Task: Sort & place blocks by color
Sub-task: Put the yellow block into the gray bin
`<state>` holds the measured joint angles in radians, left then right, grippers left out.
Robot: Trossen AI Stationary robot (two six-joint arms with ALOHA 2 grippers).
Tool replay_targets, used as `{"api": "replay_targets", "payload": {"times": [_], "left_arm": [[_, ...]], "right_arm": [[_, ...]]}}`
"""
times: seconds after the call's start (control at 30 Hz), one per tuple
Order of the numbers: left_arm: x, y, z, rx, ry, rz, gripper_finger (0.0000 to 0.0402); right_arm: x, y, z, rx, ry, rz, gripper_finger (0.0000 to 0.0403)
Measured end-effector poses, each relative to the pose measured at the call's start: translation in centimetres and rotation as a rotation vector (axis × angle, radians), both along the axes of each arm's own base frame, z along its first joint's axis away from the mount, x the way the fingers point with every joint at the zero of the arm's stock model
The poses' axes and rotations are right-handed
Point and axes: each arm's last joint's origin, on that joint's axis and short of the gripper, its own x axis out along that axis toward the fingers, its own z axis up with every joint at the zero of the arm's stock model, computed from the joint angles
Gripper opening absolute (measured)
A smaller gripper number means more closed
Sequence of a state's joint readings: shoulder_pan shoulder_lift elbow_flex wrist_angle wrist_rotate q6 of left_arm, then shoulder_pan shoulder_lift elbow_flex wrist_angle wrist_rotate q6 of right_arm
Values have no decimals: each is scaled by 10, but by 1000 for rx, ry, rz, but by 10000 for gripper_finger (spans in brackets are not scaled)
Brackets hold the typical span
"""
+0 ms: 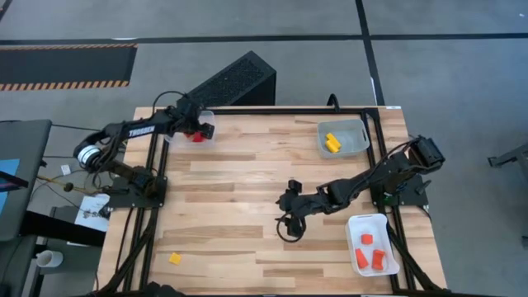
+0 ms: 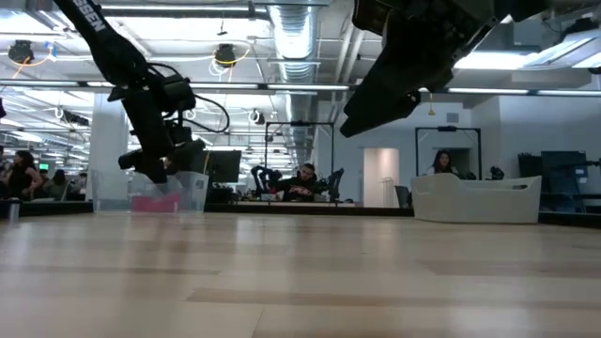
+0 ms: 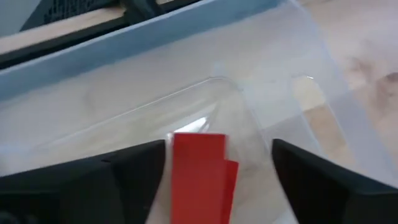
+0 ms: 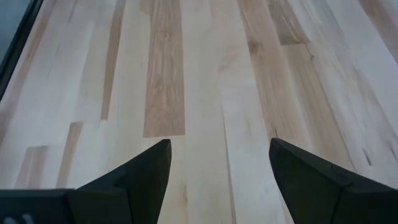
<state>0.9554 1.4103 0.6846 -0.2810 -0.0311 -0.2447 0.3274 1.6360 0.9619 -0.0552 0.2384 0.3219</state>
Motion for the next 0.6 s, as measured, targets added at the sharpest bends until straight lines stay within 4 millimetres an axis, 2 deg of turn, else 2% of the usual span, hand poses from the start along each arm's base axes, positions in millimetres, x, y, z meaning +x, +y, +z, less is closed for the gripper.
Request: {"api": "replay_targets", "payload": {"times": [0.13,0.2,0.3,0.47,0.6], "left_arm": [[-2,-3,11,19,10,-31,331],[-3,-6,24,10,20,-55,342],[1,-19,52,16,-3,-140,341],[10,-65,103,71,-48,-328,316],[6,-116,125,37,-32,-457,290]], "right_arm": [[0,0,0,-4,-3,-4,291],[0,0,0,-3,-4,-6,291],[0,0,0,-8,-6,-14,291],[0,0,0,1,-7,-27,291],[0,0,0,2,-7,-27,291]]}}
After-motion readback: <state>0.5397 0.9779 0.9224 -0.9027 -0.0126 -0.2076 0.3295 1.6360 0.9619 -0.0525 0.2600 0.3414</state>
